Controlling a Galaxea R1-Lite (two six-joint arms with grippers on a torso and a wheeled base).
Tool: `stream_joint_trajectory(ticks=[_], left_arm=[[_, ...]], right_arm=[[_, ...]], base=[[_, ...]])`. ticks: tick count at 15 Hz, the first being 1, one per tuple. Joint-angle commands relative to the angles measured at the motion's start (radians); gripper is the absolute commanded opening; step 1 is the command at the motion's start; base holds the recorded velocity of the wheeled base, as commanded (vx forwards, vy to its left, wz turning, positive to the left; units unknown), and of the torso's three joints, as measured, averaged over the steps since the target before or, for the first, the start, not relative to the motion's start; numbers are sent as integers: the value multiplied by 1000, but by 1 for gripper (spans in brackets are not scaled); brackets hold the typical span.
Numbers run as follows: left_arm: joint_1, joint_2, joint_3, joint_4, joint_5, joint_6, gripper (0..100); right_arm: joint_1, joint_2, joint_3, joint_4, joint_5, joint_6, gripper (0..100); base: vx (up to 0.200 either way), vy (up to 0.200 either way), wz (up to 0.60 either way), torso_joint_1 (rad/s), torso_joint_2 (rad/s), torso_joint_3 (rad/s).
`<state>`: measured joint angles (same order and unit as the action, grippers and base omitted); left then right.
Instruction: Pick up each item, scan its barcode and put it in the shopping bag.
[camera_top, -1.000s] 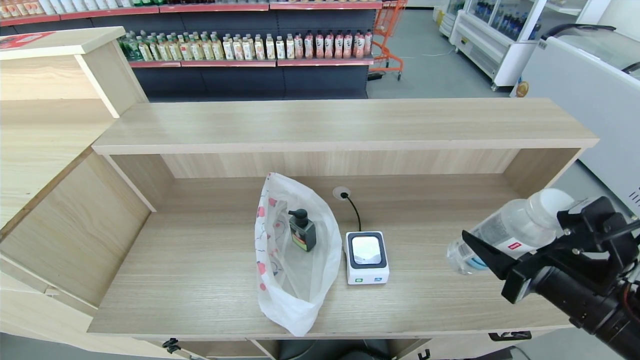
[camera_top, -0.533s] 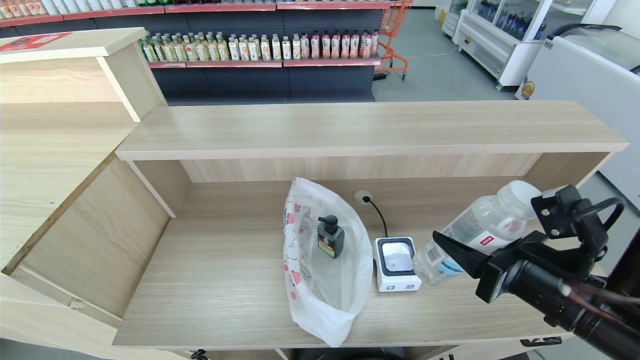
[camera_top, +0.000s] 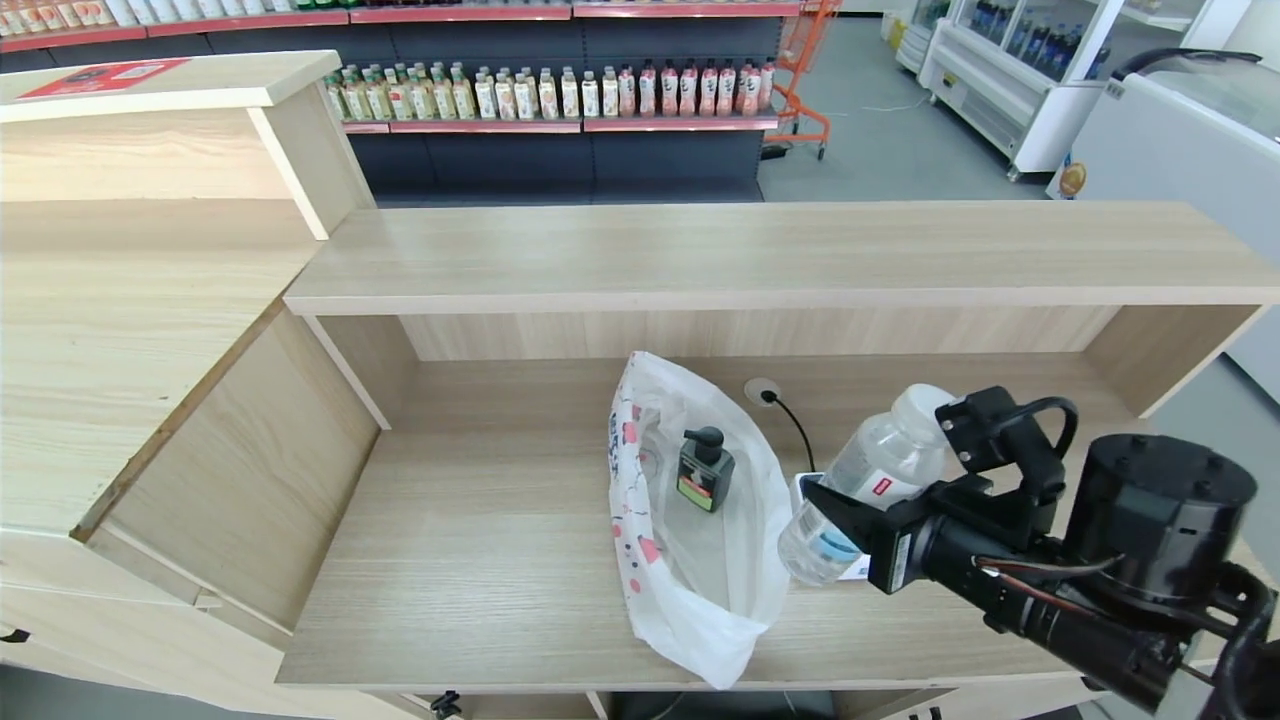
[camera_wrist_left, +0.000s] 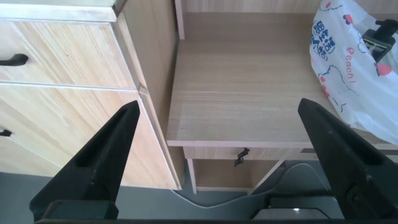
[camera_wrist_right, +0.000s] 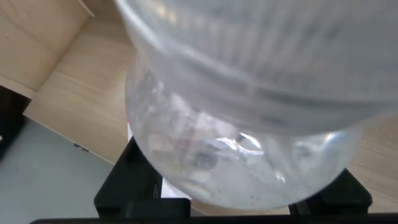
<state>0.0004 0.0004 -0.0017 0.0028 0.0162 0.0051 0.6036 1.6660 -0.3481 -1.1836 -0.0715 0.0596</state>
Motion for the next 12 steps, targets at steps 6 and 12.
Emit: stream_joint_trajectory(ticks=[6,12], left_arm=[[0,0,0,0,1,1,100],[0,0,0,0,1,-1,100]], right_arm=[[-1,387,-20,-329,1,-55,0],[-4,541,-75,-387,2,-87,0]], base=[[0,0,0,0,0,0],[0,0,0,0,0,0]])
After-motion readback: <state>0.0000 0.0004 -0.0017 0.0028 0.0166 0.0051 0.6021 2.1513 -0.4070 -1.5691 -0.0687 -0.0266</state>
